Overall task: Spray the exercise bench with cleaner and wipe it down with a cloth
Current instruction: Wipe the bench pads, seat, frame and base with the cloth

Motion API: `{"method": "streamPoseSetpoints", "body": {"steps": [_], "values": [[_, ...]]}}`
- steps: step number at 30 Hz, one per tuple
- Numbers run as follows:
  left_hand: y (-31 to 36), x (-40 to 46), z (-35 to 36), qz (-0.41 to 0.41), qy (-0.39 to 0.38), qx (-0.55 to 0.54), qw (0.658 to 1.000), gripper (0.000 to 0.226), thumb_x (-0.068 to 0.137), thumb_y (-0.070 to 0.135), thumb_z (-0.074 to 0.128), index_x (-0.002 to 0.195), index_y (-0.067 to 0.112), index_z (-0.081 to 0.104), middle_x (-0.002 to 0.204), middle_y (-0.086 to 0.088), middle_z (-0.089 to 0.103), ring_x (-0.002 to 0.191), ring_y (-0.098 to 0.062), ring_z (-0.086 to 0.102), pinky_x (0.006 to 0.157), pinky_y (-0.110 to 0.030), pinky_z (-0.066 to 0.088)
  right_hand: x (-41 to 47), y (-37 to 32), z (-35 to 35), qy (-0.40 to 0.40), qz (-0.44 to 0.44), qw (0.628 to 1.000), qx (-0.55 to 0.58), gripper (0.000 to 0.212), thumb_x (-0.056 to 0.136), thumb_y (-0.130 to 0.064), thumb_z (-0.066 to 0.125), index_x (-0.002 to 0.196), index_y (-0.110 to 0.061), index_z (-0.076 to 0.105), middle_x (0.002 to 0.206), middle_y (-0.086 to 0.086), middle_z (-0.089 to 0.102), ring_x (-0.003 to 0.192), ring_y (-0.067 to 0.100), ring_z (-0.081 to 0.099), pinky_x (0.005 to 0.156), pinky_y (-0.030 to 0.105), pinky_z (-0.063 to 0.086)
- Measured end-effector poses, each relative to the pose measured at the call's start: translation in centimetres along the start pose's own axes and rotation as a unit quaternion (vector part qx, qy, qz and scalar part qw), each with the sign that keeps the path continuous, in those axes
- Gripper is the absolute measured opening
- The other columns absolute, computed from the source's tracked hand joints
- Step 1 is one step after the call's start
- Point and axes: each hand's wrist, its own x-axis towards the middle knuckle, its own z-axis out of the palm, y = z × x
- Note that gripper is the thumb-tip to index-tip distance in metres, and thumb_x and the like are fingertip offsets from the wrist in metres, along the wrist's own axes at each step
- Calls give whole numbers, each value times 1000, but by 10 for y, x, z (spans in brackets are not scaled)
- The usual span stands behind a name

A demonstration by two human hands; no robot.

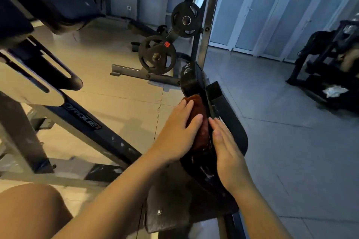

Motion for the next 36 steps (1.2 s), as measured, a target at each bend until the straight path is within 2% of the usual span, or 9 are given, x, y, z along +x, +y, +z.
{"method": "streamPoseSetpoints", "body": {"steps": [4, 6, 10, 13, 19, 24, 29, 34, 36], "values": [[-16, 50, -4, -32, 20, -20, 999, 62, 89, 48, 31, 124, 1, 51, 124, -18, 57, 115, -31, 51, 103, -45, 38, 3, 2, -1, -10, -4, 1000, -1, 48, 85, -57, 16, 132, -54, 23, 140, -37, 19, 135, -16, 12, 107, 15, 9], [-21, 56, -2, -39, 18, -8, 999, 53, 88, 43, 30, 112, 3, 55, 114, -17, 59, 108, -31, 53, 100, -49, 39, 2, 2, -1, -13, -7, 1000, 0, 51, 85, -57, 16, 135, -53, 23, 139, -37, 19, 134, -17, 11, 106, 13, 9], [-7, 23, -7, 15, 10, -13, 1000, 37, 99, 29, 32, 126, 10, 50, 127, -6, 52, 118, -19, 46, 108, -42, 33, 2, 5, -2, -13, -10, 1000, -10, 58, 84, -57, 15, 141, -48, 24, 140, -36, 19, 132, -17, 11, 107, 14, 9], [-3, -28, -10, 20, -5, -7, 1000, 40, 105, 25, 33, 145, 31, 32, 144, 19, 34, 133, 1, 32, 114, -18, 22, 2, 7, -1, -17, -13, 1000, -3, 52, 86, -57, 16, 137, -51, 22, 141, -36, 19, 134, -16, 11, 109, 17, 10], [5, -65, -8, 54, 21, -15, 998, 35, 101, 39, 36, 127, 58, 23, 136, 43, 20, 134, 21, 16, 108, 0, 9, 4, 12, 1, -15, -15, 1000, 2, 44, 93, -62, 16, 136, -56, 26, 142, -36, 22, 138, -13, 14, 114, 24, 13], [-2, -1, -7, 17, 27, -49, 998, 41, 101, 23, 47, 140, 32, 44, 151, 17, 33, 139, 3, 25, 114, -14, 14, 4, 12, 3, -4, -20, 1000, 0, 30, 90, -63, 18, 119, -66, 27, 140, -38, 26, 134, -17, 18, 109, 18, 15], [-7, 64, -5, -49, 50, 0, 998, 47, 104, 22, 41, 149, 15, 32, 161, -7, 14, 148, -19, 10, 114, -25, 8, 4, 8, 2, 1, -25, 1000, 1, 36, 94, -62, 22, 129, -56, 28, 136, -39, 25, 128, -21, 18, 96, 4, 13], [-5, 33, -1, -45, 115, -71, 990, 48, 97, 19, 54, 142, 10, 37, 131, 2, 36, 110, 13, 31, 90, 5, 20, 3, 6, 1, -5, -19, 1000, -5, 42, 92, -59, 19, 133, -52, 26, 140, -32, 24, 135, -11, 17, 109, 20, 15], [-3, 8, -1, -32, 82, -80, 993, 41, 100, 21, 50, 139, 14, 42, 129, 7, 42, 120, 9, 38, 93, 1, 25, 3, 5, 0, -9, -13, 1000, -1, 48, 86, -57, 18, 133, -52, 26, 139, -32, 24, 136, -10, 17, 112, 22, 16]]}}
